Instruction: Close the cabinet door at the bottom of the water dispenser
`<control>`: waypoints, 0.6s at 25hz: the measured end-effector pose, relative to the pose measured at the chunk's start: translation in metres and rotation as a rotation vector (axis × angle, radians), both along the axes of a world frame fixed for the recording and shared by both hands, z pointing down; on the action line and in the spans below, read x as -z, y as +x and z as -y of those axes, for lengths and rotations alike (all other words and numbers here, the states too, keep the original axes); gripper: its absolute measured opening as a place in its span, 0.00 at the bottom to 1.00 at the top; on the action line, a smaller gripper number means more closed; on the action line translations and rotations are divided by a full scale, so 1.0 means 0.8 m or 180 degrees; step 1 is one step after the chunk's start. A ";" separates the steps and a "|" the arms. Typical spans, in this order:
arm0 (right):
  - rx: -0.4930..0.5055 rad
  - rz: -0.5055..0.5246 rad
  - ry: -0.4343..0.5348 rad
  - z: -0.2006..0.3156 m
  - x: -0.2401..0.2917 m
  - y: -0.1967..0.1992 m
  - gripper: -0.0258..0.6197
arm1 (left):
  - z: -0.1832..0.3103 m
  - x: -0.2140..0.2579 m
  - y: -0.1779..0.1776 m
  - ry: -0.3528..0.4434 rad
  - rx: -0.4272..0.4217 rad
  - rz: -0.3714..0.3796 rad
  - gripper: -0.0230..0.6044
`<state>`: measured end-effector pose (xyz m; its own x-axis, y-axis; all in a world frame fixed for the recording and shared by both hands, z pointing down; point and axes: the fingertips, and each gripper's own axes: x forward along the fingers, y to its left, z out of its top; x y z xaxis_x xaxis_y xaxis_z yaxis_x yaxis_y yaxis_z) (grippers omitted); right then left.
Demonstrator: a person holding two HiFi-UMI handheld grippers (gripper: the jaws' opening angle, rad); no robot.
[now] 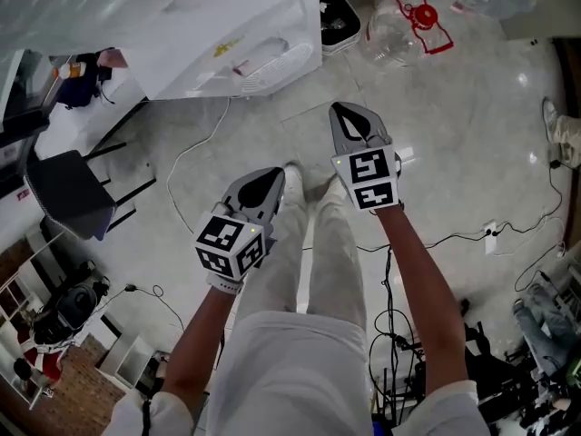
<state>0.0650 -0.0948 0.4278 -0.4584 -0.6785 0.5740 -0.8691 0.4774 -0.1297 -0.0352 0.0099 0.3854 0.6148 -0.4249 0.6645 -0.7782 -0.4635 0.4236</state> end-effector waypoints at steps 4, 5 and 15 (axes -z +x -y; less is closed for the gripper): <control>0.0002 0.0004 0.0057 -0.014 0.040 0.002 0.06 | 0.004 0.034 -0.010 0.0078 0.0095 -0.0032 0.05; -0.0003 0.0020 0.0064 -0.018 0.048 0.003 0.06 | 0.004 0.042 -0.011 0.0102 0.0117 -0.0041 0.04; -0.0087 0.0079 0.0216 -0.025 0.145 0.015 0.06 | 0.031 0.118 -0.028 0.0294 0.0161 -0.0123 0.04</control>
<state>0.0773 -0.0746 0.3120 -0.4526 -0.7280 0.5149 -0.8788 0.4620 -0.1194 -0.0577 -0.0150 0.2910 0.6155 -0.5143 0.5972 -0.7855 -0.4627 0.4110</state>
